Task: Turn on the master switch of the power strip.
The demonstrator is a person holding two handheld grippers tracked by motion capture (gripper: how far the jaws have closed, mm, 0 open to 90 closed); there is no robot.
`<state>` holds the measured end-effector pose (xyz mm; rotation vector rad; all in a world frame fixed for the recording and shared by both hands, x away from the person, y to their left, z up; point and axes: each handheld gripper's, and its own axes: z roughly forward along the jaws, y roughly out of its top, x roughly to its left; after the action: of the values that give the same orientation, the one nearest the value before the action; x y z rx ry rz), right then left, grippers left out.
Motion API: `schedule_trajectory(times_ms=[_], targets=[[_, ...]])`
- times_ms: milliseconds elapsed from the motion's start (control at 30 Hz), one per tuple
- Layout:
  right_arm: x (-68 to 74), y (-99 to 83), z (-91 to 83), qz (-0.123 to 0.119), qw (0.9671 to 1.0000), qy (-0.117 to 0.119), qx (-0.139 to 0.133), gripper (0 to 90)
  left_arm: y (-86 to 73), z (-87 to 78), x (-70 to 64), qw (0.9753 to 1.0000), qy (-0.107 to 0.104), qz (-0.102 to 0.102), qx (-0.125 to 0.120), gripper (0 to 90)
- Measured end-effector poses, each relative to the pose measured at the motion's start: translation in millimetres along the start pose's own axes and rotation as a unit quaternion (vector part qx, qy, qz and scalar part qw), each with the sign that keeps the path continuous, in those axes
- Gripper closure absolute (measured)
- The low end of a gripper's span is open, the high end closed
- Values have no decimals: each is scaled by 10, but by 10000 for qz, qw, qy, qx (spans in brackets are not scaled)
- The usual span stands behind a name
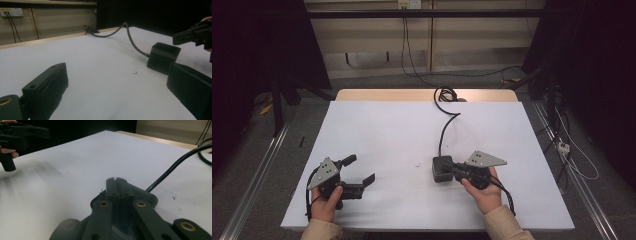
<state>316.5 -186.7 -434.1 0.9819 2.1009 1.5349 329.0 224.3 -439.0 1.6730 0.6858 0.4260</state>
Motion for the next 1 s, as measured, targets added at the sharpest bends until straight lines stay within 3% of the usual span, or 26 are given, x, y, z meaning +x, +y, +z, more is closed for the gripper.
schedule_trajectory(times_ms=[1000], targets=[[2,-48,27,-156,9998,-84,95,900,-6,1,8,10000,4,-17,-4,32]])
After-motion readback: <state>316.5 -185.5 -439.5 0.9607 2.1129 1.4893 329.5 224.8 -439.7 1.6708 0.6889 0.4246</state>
